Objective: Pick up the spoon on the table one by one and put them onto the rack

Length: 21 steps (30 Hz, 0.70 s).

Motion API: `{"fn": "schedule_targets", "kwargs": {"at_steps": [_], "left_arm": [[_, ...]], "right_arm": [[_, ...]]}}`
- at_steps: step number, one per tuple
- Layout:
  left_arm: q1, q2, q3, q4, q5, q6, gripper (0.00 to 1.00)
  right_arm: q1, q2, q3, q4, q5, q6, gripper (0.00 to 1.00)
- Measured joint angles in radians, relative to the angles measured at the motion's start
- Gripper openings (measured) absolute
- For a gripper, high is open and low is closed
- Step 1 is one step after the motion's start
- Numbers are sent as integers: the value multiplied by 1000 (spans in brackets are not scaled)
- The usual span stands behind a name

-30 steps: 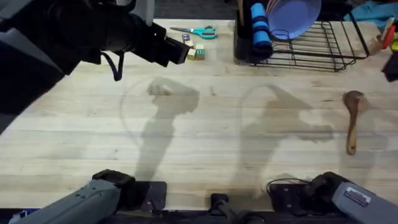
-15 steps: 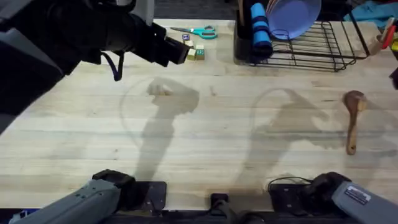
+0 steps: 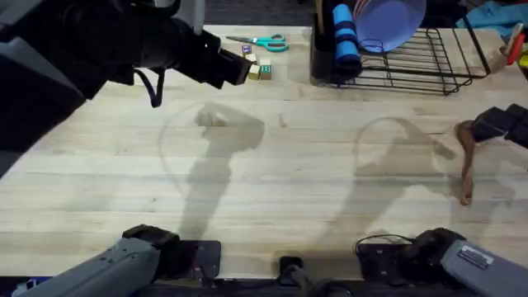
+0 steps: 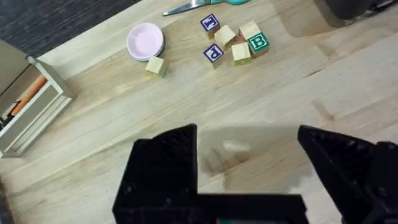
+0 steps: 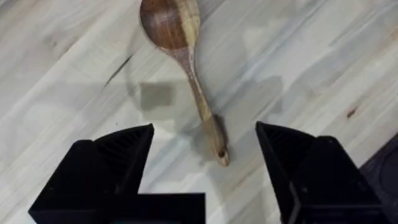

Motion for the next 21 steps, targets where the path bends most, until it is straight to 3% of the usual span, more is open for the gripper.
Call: {"fn": "schedule_targets", "kwargs": {"at_steps": [6, 7, 21], "left_arm": [[0, 0, 0, 0, 0, 0, 993], [0, 0, 0, 0, 0, 0, 993], [0, 0, 0, 0, 0, 0, 993]], "right_arm": [[0, 110, -1, 55, 0, 0, 996], [0, 222, -4, 82, 0, 0, 996], [0, 391, -5, 203, -4, 1, 996]]}}
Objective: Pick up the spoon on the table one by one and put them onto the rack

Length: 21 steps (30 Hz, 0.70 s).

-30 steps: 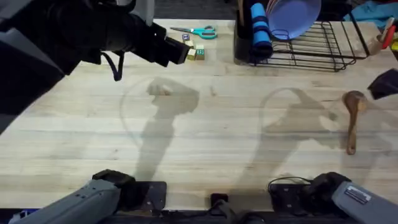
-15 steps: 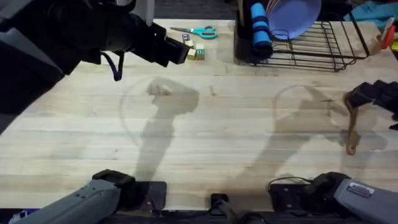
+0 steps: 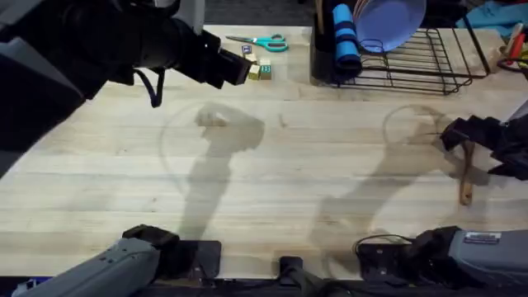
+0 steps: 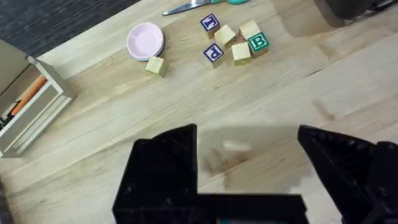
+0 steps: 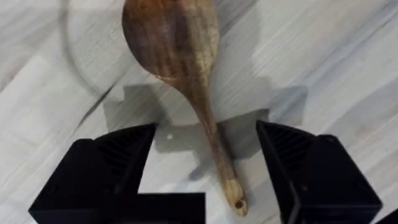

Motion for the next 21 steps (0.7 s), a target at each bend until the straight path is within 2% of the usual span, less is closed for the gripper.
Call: {"fn": "schedule_targets", "kwargs": {"at_steps": [17, 18, 19, 21], "left_arm": [[0, 0, 0, 0, 0, 0, 993], [0, 0, 0, 0, 0, 0, 993], [0, 0, 0, 0, 0, 0, 994], [0, 0, 0, 0, 0, 0, 994]], "right_arm": [[-10, 49, 27, 15, -53, -14, 996], [-14, 56, 31, 14, -80, -20, 911], [-12, 56, 33, 19, -97, -25, 649], [-12, 58, 34, 24, -95, -27, 535]]}}
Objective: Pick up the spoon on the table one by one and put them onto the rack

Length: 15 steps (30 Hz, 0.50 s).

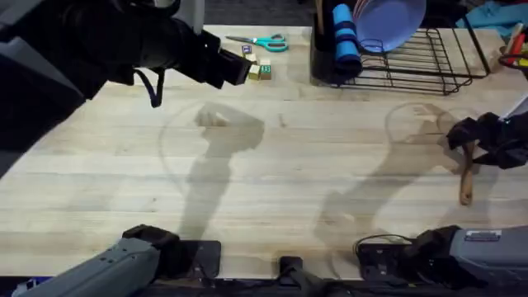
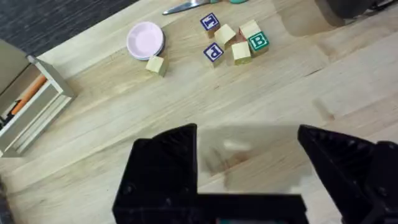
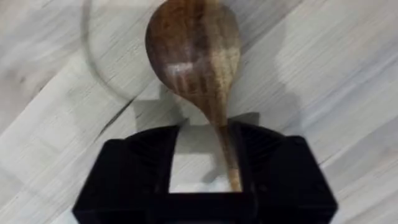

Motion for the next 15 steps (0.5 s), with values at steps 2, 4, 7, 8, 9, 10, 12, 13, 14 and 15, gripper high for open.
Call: {"fn": "schedule_targets", "kwargs": {"at_steps": [2, 4, 7, 8, 9, 10, 12, 13, 14, 15], "left_arm": [[0, 0, 0, 0, 0, 0, 993], [0, 0, 0, 0, 0, 0, 993], [0, 0, 0, 0, 0, 0, 993], [0, 0, 0, 0, 0, 0, 994], [0, 0, 0, 0, 0, 0, 994], [0, 0, 0, 0, 0, 0, 994], [0, 0, 0, 0, 0, 0, 994], [0, 0, 0, 0, 0, 0, 994], [0, 0, 0, 0, 0, 0, 994], [0, 0, 0, 0, 0, 0, 994]], "right_arm": [[-1, 0, 0, 5, 3, 0, 433], [-1, 3, 1, 9, 13, 0, 333], [-1, 5, 2, 13, 45, -2, 144], [-1, 5, 3, 12, 48, -1, 79], [0, 5, 4, 13, 54, 0, 52], [0, 5, 5, 12, 55, 0, 44], [2, 5, 5, 11, 62, 0, 46], [2, 5, 5, 10, 64, -1, 45], [4, 5, 5, 10, 67, 0, 44], [4, 5, 5, 9, 67, -1, 43]]}}
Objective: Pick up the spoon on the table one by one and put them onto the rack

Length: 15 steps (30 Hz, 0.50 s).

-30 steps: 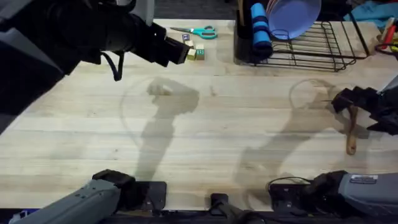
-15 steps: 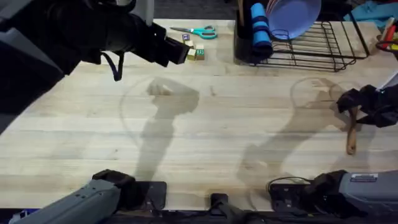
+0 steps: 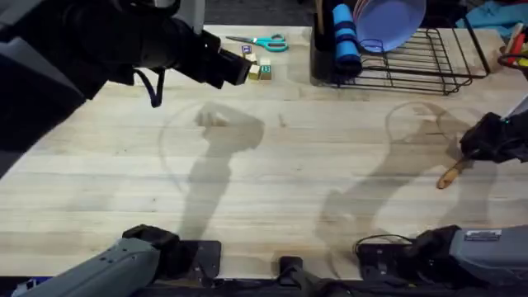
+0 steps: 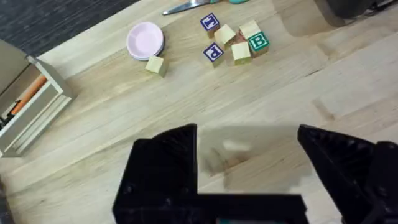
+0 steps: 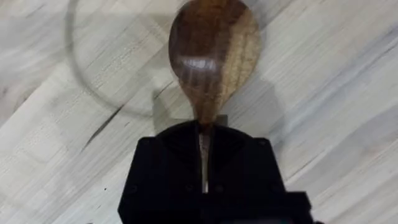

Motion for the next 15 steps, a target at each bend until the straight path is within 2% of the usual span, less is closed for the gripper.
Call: {"fn": "schedule_targets", "kwargs": {"at_steps": [4, 9, 15], "left_arm": [[0, 0, 0, 0, 0, 0, 994], [0, 0, 0, 0, 0, 0, 993], [0, 0, 0, 0, 0, 0, 993]], "right_arm": [[0, -1, 8, -19, 3, 0, 37], [0, -7, 42, -128, 10, 0, 32], [0, -88, 106, -164, 15, 0, 32]]}}
